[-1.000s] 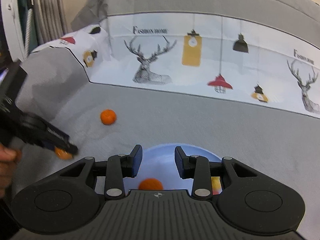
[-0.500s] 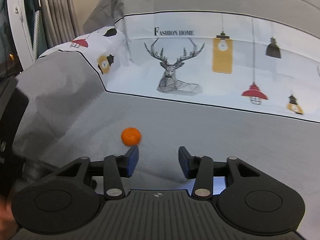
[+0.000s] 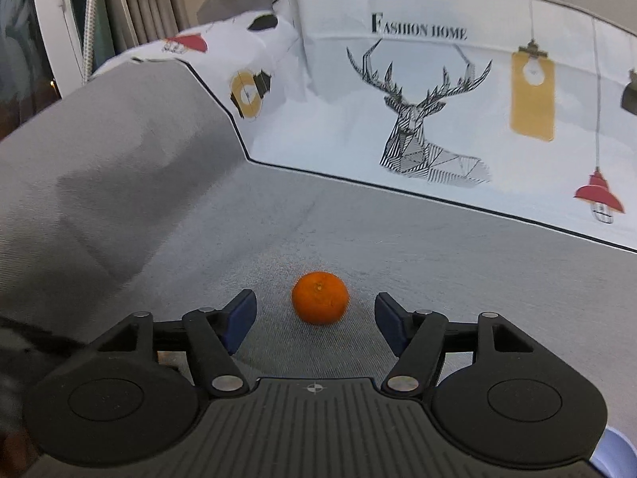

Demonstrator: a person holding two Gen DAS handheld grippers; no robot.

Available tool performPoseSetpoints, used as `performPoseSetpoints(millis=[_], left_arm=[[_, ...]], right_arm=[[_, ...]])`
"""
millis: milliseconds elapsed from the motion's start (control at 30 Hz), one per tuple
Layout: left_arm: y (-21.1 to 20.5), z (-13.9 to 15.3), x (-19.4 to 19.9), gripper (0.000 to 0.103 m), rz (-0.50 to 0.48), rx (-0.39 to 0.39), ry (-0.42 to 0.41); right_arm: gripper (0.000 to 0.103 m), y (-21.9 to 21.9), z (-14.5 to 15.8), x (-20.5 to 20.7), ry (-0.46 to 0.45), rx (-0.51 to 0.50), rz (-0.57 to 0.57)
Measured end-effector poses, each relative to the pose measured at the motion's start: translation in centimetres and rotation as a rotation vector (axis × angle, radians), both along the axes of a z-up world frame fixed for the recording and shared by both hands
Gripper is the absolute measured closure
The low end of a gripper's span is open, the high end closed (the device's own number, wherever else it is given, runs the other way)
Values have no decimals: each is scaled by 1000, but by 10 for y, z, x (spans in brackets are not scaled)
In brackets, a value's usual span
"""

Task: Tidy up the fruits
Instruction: 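Move the right gripper to the other loose orange and grasp it, then lift and carry both held oranges over the blue plate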

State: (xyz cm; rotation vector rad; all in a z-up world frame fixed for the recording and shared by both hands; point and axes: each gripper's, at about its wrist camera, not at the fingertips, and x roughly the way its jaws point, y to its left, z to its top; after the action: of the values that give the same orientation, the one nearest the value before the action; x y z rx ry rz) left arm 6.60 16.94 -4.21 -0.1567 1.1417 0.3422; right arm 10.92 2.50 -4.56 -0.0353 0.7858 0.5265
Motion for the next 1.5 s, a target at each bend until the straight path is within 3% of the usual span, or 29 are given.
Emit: performPoseSetpoints(millis=[200,333,533,767,1067,1167,1300,1500], left_arm=[[-1,0,1,62,1,4,3],[-1,-1,5,61,-2,0,4],[0,5,3,61,-1,-15,-11],[-6,21,-1,61,-22,-23,-54],[-21,51,-18,61,-101,7,-128],[-27,55,-23,61,-132,4,-130],[-40,57,-30,61,-170,-10,-130],[-77,57,-44,61,-313,24,-161]], right_arm=[[37,16,-10,13,13,-35,14],[65,20,-17,18,15,-53,12],[67,13,-4,12,-28,-42,7],[67,-25,54,-15,-122,-19,-31],[67,-115,120,-105,-229,8,-162],[67,-147,124,-136,-264,35,-243],[67,-184,109,-157,-190,65,-365],[67,-207,97,-169,-173,28,-398]])
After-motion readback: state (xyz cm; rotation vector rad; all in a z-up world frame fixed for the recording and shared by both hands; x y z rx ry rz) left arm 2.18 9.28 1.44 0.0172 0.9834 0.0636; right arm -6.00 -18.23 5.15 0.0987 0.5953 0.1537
